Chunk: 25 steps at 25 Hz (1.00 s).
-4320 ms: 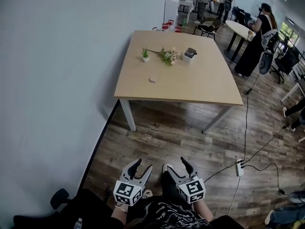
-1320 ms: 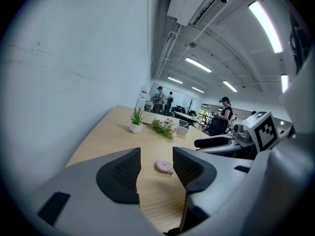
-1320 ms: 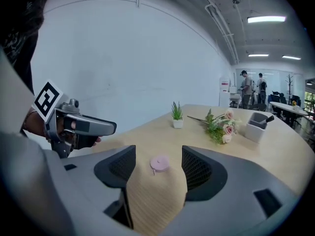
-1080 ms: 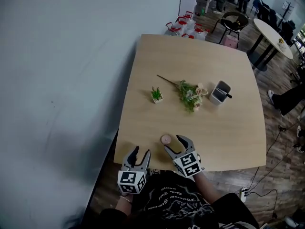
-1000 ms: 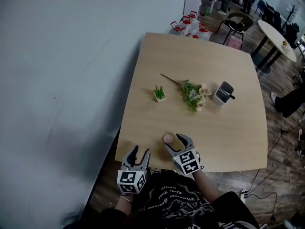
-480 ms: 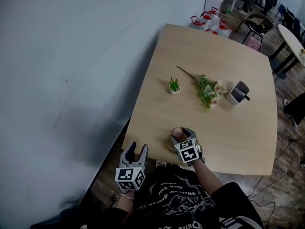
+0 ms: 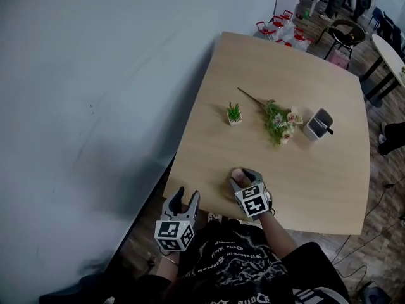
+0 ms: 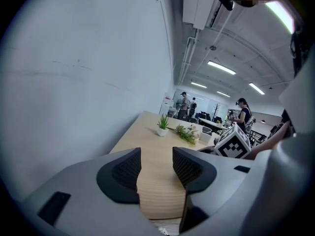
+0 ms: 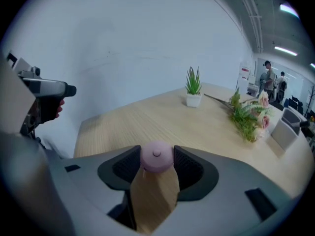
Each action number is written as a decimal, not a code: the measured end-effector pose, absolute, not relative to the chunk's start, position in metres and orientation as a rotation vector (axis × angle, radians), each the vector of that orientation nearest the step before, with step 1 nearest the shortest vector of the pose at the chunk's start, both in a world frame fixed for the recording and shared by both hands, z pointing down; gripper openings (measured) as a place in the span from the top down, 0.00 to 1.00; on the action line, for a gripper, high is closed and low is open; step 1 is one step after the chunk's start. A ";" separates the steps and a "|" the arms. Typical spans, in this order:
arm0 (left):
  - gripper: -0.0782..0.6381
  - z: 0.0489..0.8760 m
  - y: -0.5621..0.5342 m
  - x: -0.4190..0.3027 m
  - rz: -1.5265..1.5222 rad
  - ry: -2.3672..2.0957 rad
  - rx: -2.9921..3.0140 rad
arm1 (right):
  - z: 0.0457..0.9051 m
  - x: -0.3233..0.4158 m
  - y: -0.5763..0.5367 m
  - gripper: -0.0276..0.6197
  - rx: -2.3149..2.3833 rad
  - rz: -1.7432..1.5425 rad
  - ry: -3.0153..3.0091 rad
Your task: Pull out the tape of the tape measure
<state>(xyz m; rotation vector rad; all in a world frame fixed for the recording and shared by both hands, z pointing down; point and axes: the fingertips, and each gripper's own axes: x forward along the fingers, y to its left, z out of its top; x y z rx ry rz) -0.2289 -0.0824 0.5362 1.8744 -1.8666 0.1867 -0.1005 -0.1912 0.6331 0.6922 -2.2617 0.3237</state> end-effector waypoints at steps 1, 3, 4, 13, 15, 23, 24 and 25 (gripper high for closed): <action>0.61 0.536 -0.084 -0.227 0.186 -1.860 1.884 | 0.623 -0.102 -0.192 0.61 0.694 0.291 -2.285; 0.61 0.537 -0.087 -0.225 0.177 -1.838 1.894 | 0.602 -0.104 -0.194 0.61 0.691 0.218 -2.326; 0.61 0.538 -0.089 -0.223 0.170 -1.824 1.898 | 0.593 -0.104 -0.194 0.61 0.688 0.184 -2.338; 0.60 0.530 -0.119 -0.192 0.021 -1.598 1.977 | 0.528 -0.085 -0.187 0.61 0.705 -0.032 -2.396; 0.61 0.528 -0.127 -0.176 0.005 -1.523 2.017 | 0.518 -0.080 -0.184 0.61 0.706 -0.056 -2.407; 0.61 0.508 -0.152 -0.107 -0.111 -1.132 2.143 | 0.495 -0.064 -0.166 0.61 0.707 -0.203 -2.417; 0.61 0.506 -0.154 -0.101 -0.115 -1.093 2.152 | 0.494 -0.062 -0.163 0.61 0.699 -0.226 -2.416; 0.60 0.506 -0.156 -0.096 -0.125 -1.060 2.152 | 0.493 -0.061 -0.161 0.61 0.692 -0.241 -2.419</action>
